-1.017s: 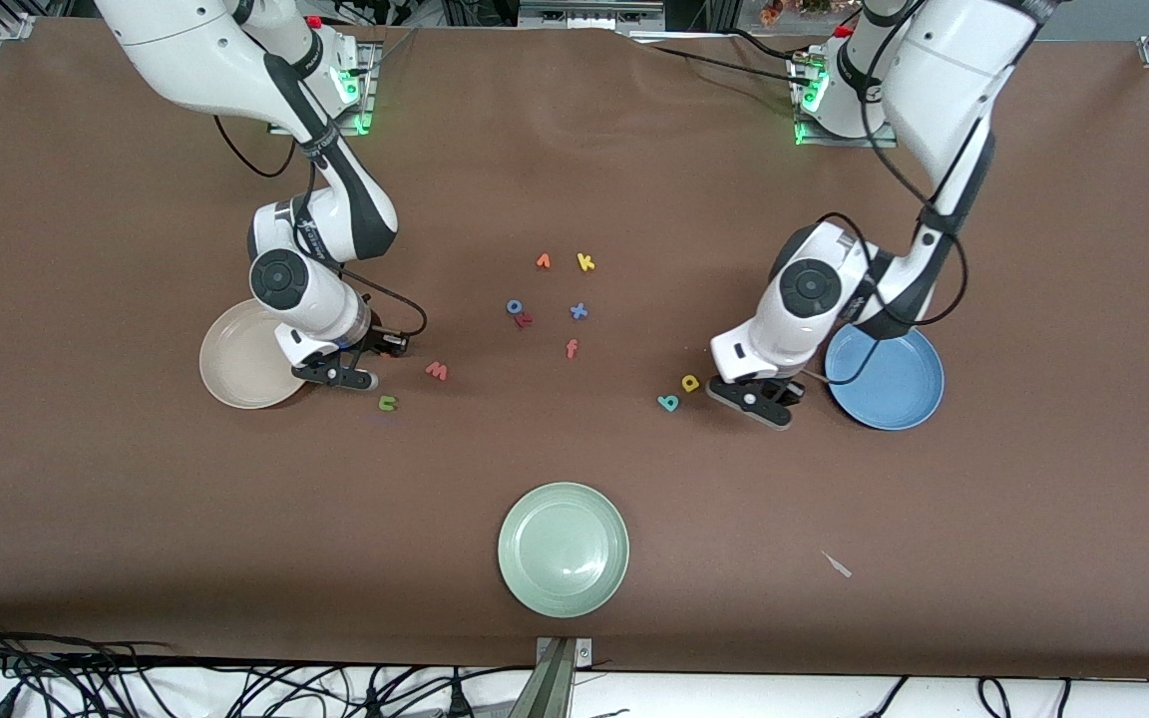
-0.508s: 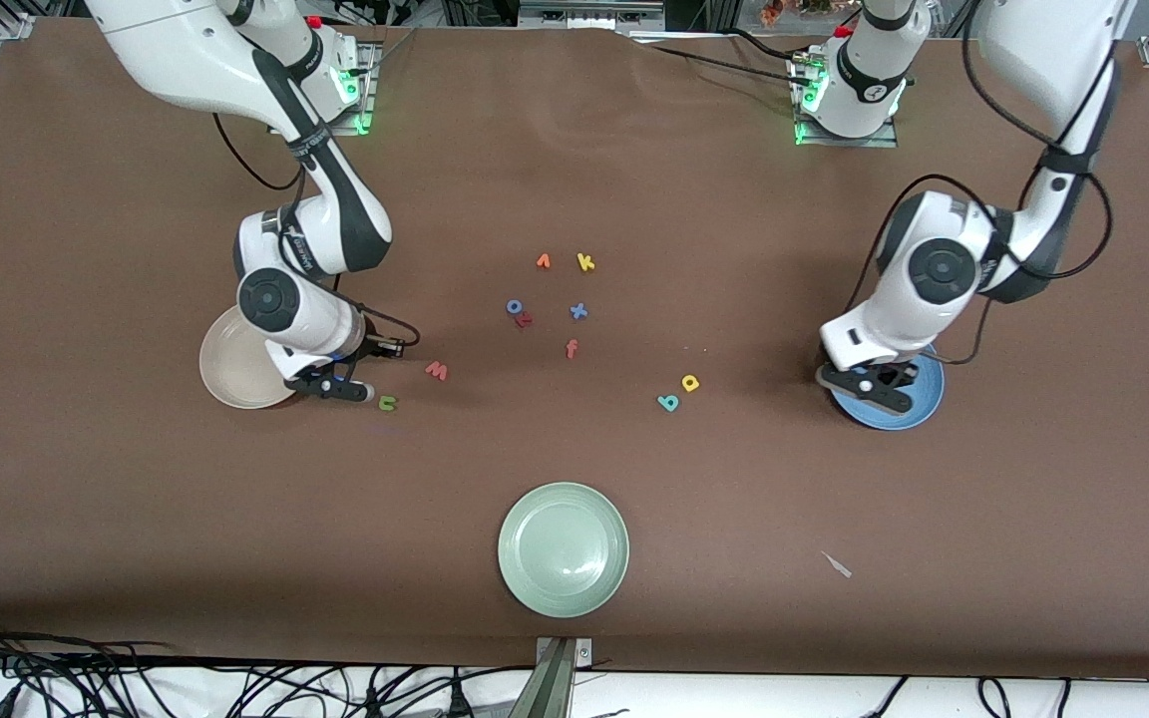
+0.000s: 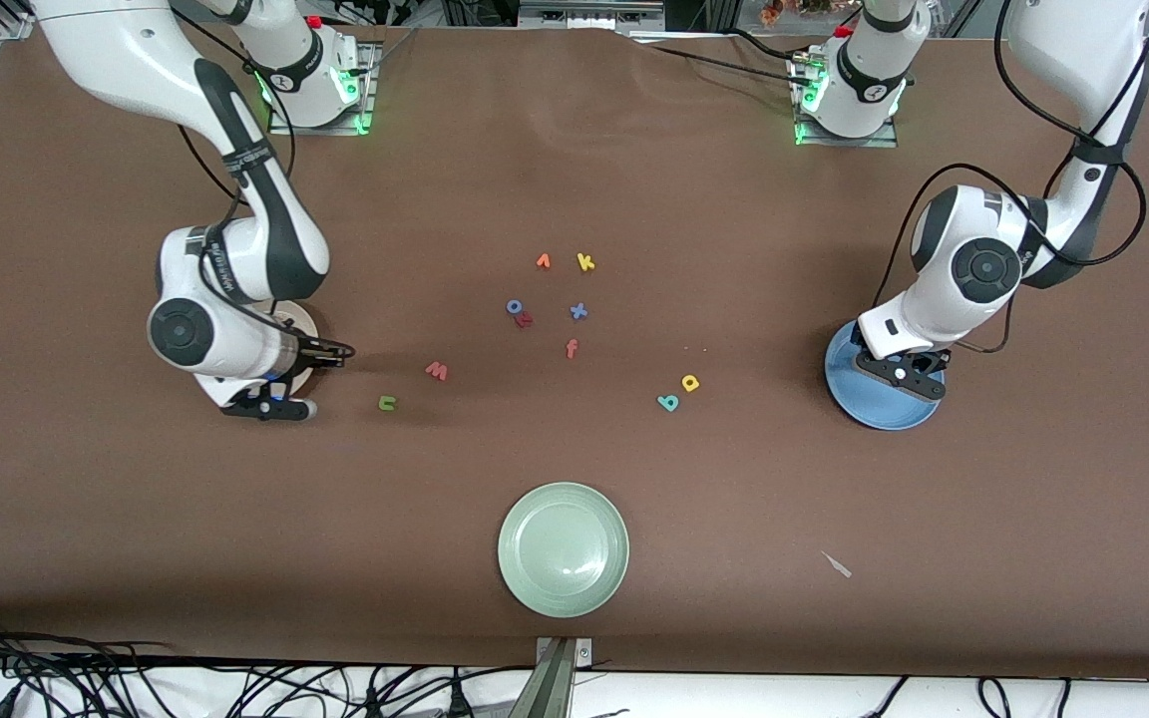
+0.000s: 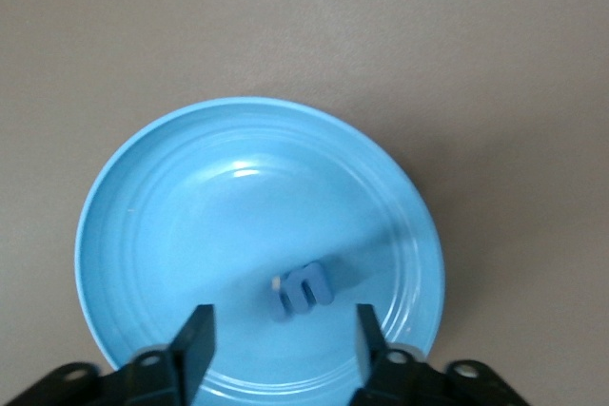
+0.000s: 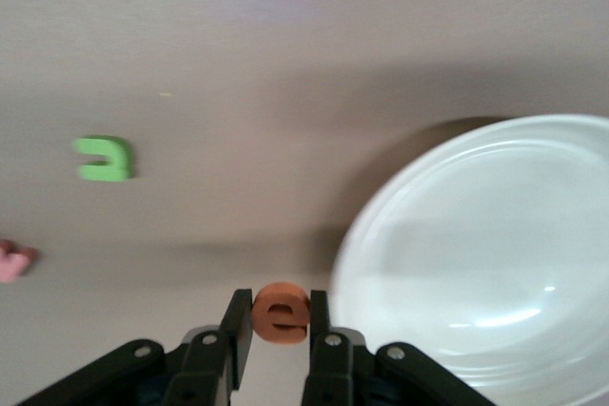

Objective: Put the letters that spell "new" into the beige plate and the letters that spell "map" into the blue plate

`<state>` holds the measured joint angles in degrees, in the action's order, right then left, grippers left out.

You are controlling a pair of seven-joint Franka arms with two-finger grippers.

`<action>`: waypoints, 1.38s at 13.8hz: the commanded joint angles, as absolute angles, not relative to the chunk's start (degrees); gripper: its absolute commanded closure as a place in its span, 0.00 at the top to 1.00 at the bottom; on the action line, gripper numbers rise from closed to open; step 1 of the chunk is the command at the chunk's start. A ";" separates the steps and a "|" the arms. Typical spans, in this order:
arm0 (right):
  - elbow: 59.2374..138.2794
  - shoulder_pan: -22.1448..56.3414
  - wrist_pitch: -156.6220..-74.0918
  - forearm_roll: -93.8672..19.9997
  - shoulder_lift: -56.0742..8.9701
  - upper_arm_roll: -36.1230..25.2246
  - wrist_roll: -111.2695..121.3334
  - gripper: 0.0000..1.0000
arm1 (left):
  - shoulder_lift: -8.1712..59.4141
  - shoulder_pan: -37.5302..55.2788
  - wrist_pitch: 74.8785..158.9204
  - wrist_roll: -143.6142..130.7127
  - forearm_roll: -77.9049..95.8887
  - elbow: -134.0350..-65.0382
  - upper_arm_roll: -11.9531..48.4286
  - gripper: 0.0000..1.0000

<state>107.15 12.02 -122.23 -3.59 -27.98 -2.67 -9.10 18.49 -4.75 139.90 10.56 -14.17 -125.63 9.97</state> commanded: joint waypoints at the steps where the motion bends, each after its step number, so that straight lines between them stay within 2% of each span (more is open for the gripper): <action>1: 106.79 11.87 -119.01 -3.25 -27.42 -5.44 -2.39 0.16 | 17.05 -3.87 139.92 11.08 -10.47 -125.86 10.54 0.86; 3: 107.05 11.52 -118.65 -3.25 -27.86 -7.02 0.16 0.19 | 17.66 -1.16 140.01 10.29 -6.35 -124.38 12.21 0.86; 5: 106.96 10.20 -118.74 -3.34 -28.12 -7.12 1.49 0.35 | 19.68 2.44 140.71 9.67 -0.99 -122.36 12.74 0.86; 6: 106.96 10.20 -118.74 -3.34 -28.21 -7.12 1.41 0.62 | 21.34 4.81 141.23 9.06 1.38 -120.17 12.74 0.86; 7: 106.96 10.20 -118.74 -3.86 -28.30 -7.12 0.88 0.97 | 22.84 6.31 141.33 8.36 2.80 -118.41 12.74 0.86; 8: 106.79 10.28 -118.65 -4.13 -28.21 -7.03 0.70 1.00 | 24.59 8.42 141.33 7.65 3.07 -116.04 12.74 0.86; 13: 104.07 11.16 -120.05 -6.41 -29.08 -3.61 -6.66 1.00 | 34.88 17.74 141.59 2.90 1.76 -103.99 10.82 0.85; 19: 98.71 13.88 -122.78 -9.84 -33.92 -2.29 -14.31 1.00 | 37.53 19.42 144.75 3.16 -1.58 -104.06 9.32 0.85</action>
<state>102.15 13.00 -122.51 -8.86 -30.95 -2.33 -11.79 36.89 18.64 144.60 2.96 0.19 -105.13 10.09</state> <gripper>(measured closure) 0.000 0.145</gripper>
